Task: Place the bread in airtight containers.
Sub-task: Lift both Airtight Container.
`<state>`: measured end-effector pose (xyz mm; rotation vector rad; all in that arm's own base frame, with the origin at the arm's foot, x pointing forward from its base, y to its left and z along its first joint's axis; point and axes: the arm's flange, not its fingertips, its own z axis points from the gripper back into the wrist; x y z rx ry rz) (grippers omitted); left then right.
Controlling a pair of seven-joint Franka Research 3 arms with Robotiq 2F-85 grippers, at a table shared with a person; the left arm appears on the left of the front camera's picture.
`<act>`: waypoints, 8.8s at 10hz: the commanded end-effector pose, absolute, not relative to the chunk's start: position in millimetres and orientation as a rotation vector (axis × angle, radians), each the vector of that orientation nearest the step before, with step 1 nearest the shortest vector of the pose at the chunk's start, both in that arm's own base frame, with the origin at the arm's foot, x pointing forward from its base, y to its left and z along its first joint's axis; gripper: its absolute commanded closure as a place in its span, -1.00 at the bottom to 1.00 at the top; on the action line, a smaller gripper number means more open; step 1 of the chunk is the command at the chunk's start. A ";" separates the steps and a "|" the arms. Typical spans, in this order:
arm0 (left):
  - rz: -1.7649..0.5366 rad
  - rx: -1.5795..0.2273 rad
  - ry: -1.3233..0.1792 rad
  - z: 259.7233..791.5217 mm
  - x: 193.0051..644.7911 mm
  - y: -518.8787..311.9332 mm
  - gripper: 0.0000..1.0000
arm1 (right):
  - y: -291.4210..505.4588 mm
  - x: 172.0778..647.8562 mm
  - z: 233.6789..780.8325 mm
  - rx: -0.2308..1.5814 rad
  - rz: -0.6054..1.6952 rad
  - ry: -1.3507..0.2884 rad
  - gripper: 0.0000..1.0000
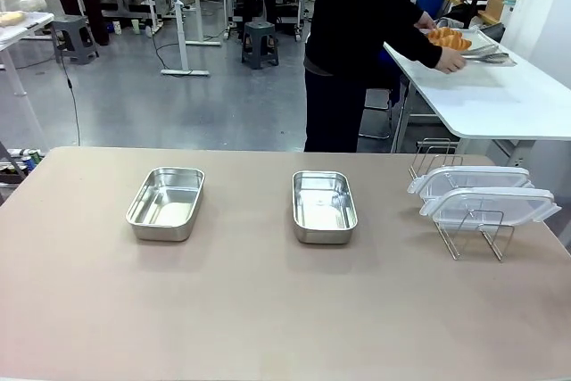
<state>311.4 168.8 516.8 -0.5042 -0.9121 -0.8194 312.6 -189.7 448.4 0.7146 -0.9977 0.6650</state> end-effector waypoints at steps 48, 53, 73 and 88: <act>-0.330 -0.110 -0.375 523.0 476.1 -46.9 -1.00 | 103.9 494.0 487.4 0.389 0.382 -0.357 -1.00; -0.376 -0.128 -0.432 530.5 473.1 -41.0 -1.00 | 116.9 482.8 467.0 0.236 0.428 -0.340 -1.00; -0.162 -0.021 -0.305 335.5 484.2 -98.4 -1.00 | 228.5 506.6 325.0 0.050 -0.067 -0.064 -1.00; -0.096 -0.049 -0.284 337.5 496.9 -98.2 1.00 | 223.5 513.2 329.8 0.072 -0.066 -0.087 1.00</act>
